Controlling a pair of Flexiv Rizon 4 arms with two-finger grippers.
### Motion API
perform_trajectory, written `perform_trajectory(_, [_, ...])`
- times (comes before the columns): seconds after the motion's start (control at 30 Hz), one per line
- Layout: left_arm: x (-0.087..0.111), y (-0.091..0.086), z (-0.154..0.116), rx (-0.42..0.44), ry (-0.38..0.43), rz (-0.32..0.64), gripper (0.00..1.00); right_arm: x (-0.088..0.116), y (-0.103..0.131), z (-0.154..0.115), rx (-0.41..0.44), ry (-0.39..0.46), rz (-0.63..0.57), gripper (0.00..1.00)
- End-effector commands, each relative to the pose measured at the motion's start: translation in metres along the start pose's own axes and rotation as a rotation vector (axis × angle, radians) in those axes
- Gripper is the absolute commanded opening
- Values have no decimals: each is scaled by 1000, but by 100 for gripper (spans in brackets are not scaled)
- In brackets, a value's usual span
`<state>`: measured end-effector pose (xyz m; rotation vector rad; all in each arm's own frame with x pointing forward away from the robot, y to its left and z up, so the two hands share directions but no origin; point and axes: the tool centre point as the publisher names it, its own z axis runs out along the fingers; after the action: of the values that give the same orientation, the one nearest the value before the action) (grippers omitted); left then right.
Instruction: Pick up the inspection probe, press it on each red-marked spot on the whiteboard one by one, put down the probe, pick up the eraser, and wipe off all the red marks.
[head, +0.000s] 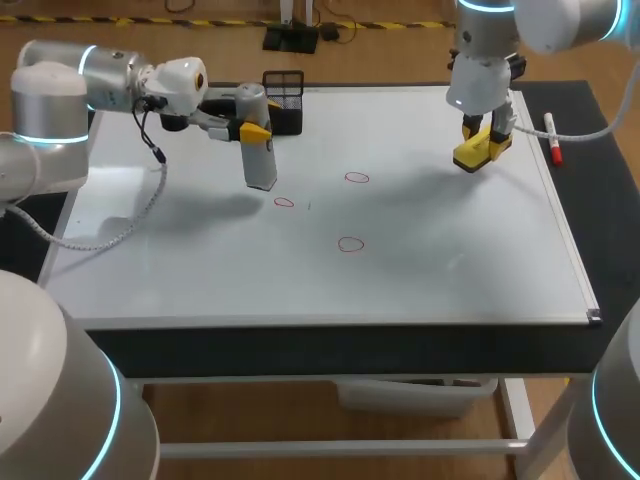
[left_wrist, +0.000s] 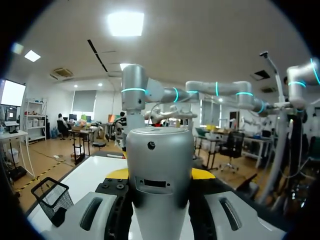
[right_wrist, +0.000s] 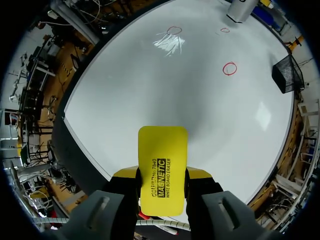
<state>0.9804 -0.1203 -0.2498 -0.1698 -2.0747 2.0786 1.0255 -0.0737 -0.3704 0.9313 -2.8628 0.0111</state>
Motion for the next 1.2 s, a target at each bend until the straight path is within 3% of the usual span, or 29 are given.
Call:
perform_trajectory(0.03, [-6, 6, 4, 14, 40, 2, 0, 0, -1, -1, 2, 5, -1, 0])
perform_trajectory(0.67, [3, 23, 22, -2, 137, 3, 0, 0, -1, -1, 2, 5, -1, 0])
perform_trajectory(1.2, [3, 33, 30, -8, 159, -25, 0, 0, -1, -1, 2, 5, -1, 0])
